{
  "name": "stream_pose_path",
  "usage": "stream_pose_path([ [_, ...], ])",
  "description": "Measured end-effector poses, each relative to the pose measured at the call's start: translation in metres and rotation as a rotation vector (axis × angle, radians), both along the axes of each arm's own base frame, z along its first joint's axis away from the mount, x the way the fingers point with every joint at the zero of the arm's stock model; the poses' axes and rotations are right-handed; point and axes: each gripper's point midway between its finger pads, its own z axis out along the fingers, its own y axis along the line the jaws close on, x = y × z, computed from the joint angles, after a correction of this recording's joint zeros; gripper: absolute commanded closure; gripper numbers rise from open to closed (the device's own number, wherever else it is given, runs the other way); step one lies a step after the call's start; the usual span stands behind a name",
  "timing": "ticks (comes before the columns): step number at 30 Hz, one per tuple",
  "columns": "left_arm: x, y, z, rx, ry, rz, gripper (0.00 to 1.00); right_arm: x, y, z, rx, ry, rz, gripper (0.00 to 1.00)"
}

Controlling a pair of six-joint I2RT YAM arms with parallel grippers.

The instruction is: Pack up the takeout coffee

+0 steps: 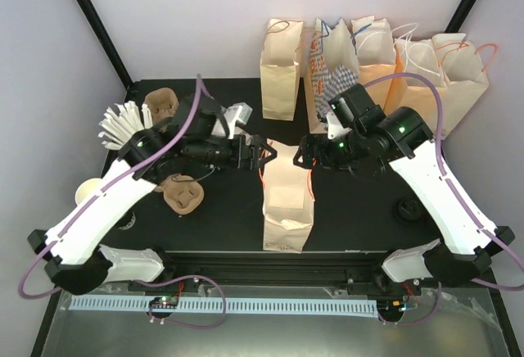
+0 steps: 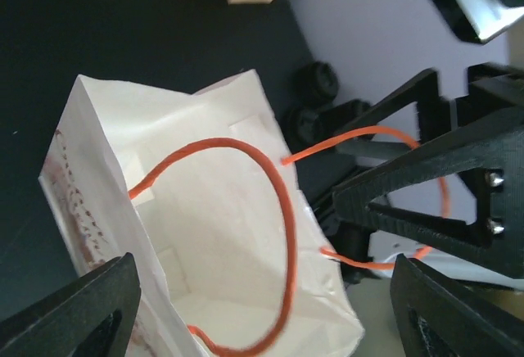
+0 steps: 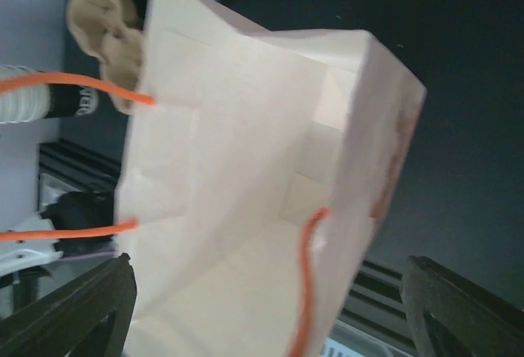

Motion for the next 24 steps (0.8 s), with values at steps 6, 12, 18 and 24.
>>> stream_pose_path([
  [6, 0.007, -0.005, -0.033, 0.172, 0.075, -0.001, 0.37, -0.008, -0.021, -0.02, -0.1, 0.023, -0.034, 0.13],
  [12, 0.004, 0.021, -0.05, 0.281, 0.081, 0.063, 0.49, -0.022, -0.045, -0.031, -0.161, 0.015, -0.062, 0.22],
  [18, -0.007, 0.053, -0.055, 0.282, 0.055, 0.136, 0.53, -0.016, -0.051, -0.033, -0.197, -0.01, -0.088, 0.23],
  [24, -0.012, 0.061, -0.074, 0.262, 0.085, 0.157, 0.5, -0.012, -0.054, -0.034, -0.222, -0.032, -0.086, 0.17],
])
